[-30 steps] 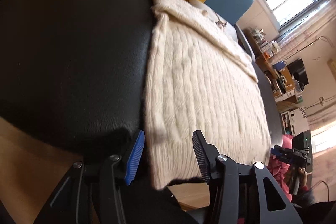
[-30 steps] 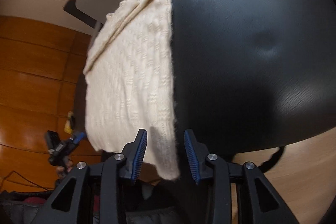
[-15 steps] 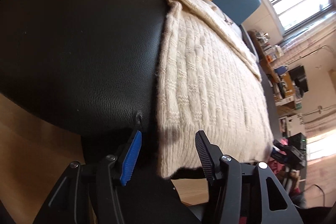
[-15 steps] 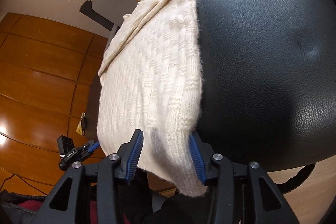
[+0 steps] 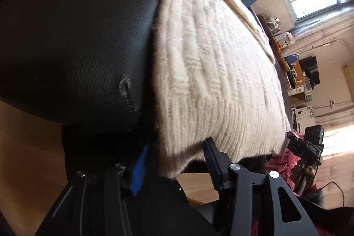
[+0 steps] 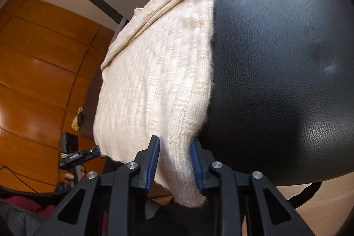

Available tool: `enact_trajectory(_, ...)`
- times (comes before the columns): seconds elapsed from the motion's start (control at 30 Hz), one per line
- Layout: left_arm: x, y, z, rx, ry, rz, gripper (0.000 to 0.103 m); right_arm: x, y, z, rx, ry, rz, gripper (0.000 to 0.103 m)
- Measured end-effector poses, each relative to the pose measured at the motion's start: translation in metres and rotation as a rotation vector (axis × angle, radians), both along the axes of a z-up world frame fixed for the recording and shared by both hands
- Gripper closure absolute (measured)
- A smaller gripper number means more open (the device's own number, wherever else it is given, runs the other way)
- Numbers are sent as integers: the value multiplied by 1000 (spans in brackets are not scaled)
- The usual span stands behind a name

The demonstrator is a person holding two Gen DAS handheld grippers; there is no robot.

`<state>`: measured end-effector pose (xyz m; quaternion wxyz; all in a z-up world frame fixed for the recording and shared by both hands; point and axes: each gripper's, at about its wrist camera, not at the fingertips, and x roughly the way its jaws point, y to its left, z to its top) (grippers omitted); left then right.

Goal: Fold clothes

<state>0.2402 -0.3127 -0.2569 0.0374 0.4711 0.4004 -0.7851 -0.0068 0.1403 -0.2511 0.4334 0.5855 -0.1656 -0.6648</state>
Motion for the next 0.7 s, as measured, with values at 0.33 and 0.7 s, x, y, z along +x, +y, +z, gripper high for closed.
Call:
enact_trajectory(0.33, -5, 6, 6, 29, -4, -30, 75, 3, -14, 7, 41, 38, 0, 65)
enact_trajectory(0.7, -2, 11, 18, -19, 18, -23, 93, 5, -13, 5, 100, 72, -31, 91)
